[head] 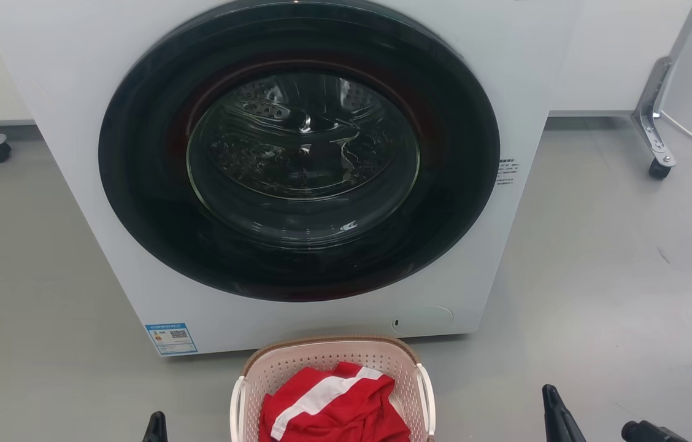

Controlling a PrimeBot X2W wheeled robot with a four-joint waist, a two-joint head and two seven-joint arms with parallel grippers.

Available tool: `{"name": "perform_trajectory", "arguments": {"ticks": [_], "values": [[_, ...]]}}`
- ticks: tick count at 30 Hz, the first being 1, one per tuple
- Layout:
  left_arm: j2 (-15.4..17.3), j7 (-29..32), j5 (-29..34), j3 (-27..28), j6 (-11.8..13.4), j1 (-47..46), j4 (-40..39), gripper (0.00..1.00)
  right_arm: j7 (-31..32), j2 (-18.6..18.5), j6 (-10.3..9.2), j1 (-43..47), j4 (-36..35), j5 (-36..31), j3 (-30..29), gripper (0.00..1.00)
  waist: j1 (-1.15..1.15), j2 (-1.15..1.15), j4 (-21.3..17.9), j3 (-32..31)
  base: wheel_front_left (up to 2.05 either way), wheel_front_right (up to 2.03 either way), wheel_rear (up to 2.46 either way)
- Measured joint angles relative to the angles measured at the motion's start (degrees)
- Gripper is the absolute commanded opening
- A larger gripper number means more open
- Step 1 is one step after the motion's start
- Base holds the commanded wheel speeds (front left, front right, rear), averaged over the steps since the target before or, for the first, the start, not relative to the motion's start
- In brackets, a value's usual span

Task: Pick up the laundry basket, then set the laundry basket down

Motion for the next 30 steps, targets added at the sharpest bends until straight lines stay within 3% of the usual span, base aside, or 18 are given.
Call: {"name": "perform_trajectory", "arguments": {"ticks": [30], "values": [[-1.0, 6.6, -22.1, 4.7, -4.5, -6.0, 3.8, 0.0, 6.6, 0.5, 4.2, -3.6, 3.0, 22.8, -8.9, 0.0, 0.0, 0.0, 0.1, 1.0, 0.0, 0.0, 0.0]]}}
